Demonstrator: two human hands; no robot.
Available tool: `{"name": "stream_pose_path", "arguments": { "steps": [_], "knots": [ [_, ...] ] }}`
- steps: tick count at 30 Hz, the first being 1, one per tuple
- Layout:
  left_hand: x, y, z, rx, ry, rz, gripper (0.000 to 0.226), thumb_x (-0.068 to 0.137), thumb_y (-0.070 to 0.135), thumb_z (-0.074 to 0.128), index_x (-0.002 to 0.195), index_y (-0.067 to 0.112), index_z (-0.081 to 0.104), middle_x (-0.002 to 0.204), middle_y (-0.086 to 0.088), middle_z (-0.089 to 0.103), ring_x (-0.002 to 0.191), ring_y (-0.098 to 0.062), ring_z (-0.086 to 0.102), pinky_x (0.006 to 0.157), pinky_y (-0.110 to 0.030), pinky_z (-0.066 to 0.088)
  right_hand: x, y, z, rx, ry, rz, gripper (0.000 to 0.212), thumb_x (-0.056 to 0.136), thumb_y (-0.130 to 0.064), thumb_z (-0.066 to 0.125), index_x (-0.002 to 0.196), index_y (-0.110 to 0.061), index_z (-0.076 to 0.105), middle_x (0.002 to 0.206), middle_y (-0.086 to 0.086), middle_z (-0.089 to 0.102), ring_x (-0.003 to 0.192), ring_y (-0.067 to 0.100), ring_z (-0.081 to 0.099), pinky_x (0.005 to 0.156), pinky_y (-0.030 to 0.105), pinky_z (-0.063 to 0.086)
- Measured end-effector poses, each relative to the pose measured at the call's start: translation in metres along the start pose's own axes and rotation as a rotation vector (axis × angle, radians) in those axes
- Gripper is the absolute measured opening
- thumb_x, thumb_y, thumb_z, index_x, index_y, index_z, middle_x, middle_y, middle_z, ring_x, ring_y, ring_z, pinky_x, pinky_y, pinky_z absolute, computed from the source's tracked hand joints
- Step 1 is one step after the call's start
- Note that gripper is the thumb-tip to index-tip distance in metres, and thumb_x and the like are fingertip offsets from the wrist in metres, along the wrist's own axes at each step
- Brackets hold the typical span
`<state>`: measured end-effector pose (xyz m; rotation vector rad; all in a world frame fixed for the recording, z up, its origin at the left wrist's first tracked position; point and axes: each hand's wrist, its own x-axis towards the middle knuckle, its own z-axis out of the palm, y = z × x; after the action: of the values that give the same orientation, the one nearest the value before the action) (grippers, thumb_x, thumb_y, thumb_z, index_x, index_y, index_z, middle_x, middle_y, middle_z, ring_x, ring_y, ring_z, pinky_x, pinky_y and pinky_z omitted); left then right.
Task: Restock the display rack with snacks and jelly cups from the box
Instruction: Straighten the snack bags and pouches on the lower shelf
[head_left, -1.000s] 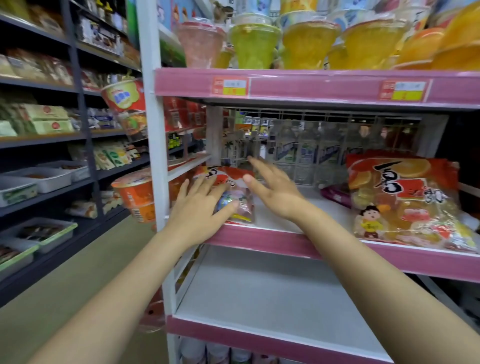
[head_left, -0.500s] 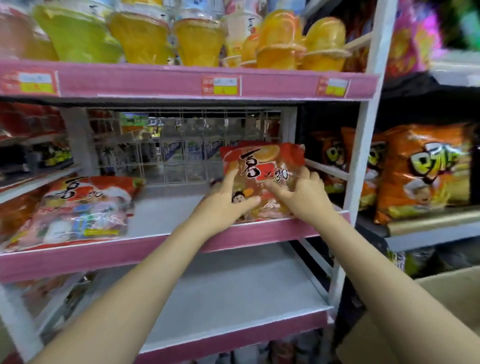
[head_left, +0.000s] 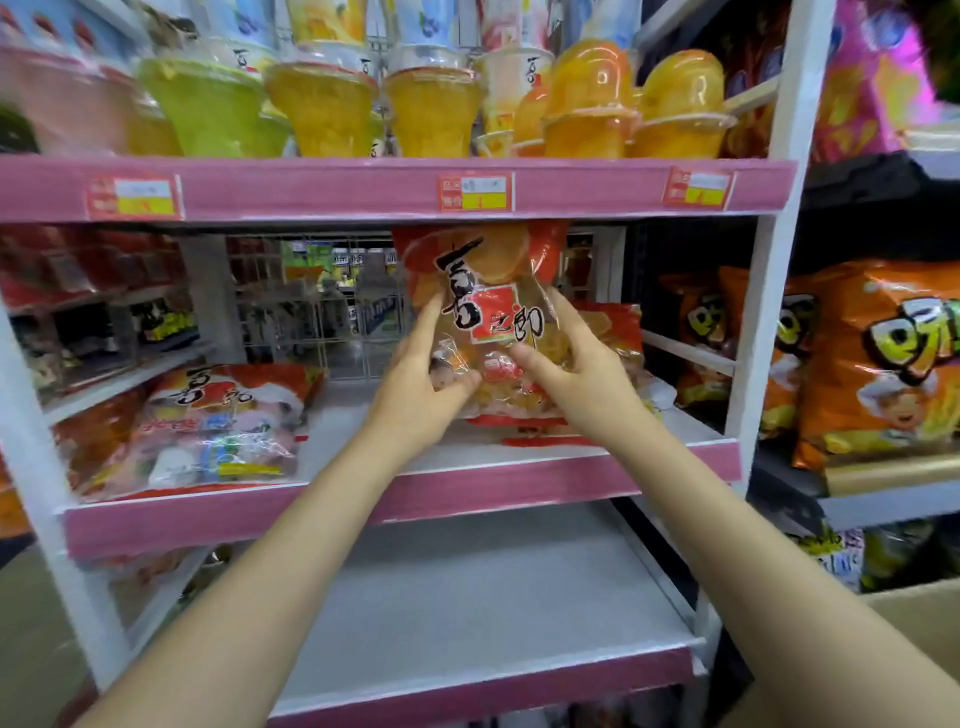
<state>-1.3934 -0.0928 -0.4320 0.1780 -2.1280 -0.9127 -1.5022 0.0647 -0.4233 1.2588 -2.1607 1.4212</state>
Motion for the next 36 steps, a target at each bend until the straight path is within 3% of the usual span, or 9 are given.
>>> {"name": "stream_pose_path", "arguments": {
  "steps": [2,5,8,10,13,21,27,32,36],
  "knots": [
    [0.005,-0.009,-0.025,0.05,0.029,-0.031,0.085,0.093,0.031,0.068,0.154,0.046,0.011,0.162,0.009,0.023,0.145,-0.012,0.026,0.116,-0.038,0.025,0.016,-0.018,0.018,0.017,-0.032,0.023,0.074,0.093,-0.053,0.058,0.155,-0.036,0.02,0.149,-0.004,0.046,0.09,0.006,0.066,0.072,0.008,0.049],
    [0.015,-0.03,-0.055,0.19,0.009,-0.177,0.081,0.095,0.036,0.063,0.156,0.042,0.01,0.162,0.003,0.026,0.145,-0.022,0.032,0.115,-0.038,0.029,0.046,-0.03,0.056,0.044,-0.125,0.153,0.074,0.093,-0.052,0.059,0.154,-0.027,0.025,0.15,0.006,0.045,0.127,0.025,0.053,0.092,0.027,0.043],
    [0.018,-0.055,-0.074,0.475,-0.142,-0.341,0.075,0.099,0.043,0.056,0.158,0.034,0.011,0.156,-0.008,0.039,0.134,-0.03,0.046,0.103,-0.035,0.04,0.066,-0.017,0.1,-0.096,-0.285,0.235,0.071,0.093,-0.047,0.062,0.146,-0.008,0.036,0.138,0.015,0.056,0.128,0.034,0.052,0.097,0.033,0.043],
    [0.012,-0.065,-0.081,0.759,-0.254,-0.286,0.063,0.102,0.047,0.044,0.157,0.029,0.019,0.155,-0.01,0.038,0.137,-0.03,0.041,0.106,-0.037,0.037,0.07,-0.002,0.121,-0.239,-0.352,0.189,0.062,0.093,-0.05,0.062,0.133,-0.004,0.051,0.128,0.019,0.062,0.121,0.036,0.057,0.094,0.035,0.045],
    [-0.001,-0.066,-0.097,1.033,-0.136,-0.037,0.055,0.102,0.052,0.034,0.153,0.031,0.03,0.156,-0.001,0.035,0.144,-0.023,0.028,0.118,-0.037,0.015,0.067,0.007,0.126,-0.41,-0.378,0.057,0.07,0.089,-0.068,0.051,0.136,-0.017,0.055,0.131,0.022,0.056,0.125,0.039,0.051,0.102,0.042,0.044],
    [-0.017,-0.087,-0.126,1.101,-0.231,-0.32,0.071,0.091,0.078,0.019,0.154,0.045,0.018,0.166,0.006,0.011,0.153,-0.024,0.006,0.12,-0.046,0.005,0.065,-0.012,0.14,-0.523,-0.672,-0.074,0.077,0.081,-0.085,0.031,0.15,-0.057,0.008,0.166,0.003,0.002,0.15,0.041,0.0,0.119,0.062,0.013],
    [-0.016,-0.091,-0.127,1.076,-0.225,-0.319,0.068,0.093,0.074,0.02,0.155,0.044,0.017,0.166,0.006,0.011,0.153,-0.024,0.005,0.121,-0.047,0.005,0.088,-0.022,0.167,-0.704,-0.803,-0.026,0.109,0.055,-0.105,0.009,0.15,-0.054,-0.007,0.166,0.008,-0.003,0.151,0.041,-0.001,0.117,0.066,0.007],
    [-0.015,-0.093,-0.127,1.045,-0.228,-0.315,0.071,0.091,0.078,0.016,0.154,0.046,0.016,0.166,0.007,0.011,0.153,-0.023,0.004,0.121,-0.046,0.002,0.091,-0.026,0.172,-0.738,-0.739,-0.009,0.085,0.083,-0.086,0.022,0.154,-0.047,-0.005,0.166,0.006,-0.006,0.15,0.04,-0.009,0.117,0.064,0.004],
    [-0.016,-0.093,-0.128,1.041,-0.241,-0.312,0.071,0.091,0.077,0.019,0.154,0.046,0.014,0.166,0.007,0.01,0.153,-0.022,0.003,0.121,-0.046,0.001,0.083,-0.023,0.173,-0.702,-0.696,-0.034,0.089,0.071,-0.093,0.018,0.15,-0.057,0.0,0.166,-0.005,-0.008,0.15,0.039,-0.012,0.114,0.071,0.004]
  ]
}}
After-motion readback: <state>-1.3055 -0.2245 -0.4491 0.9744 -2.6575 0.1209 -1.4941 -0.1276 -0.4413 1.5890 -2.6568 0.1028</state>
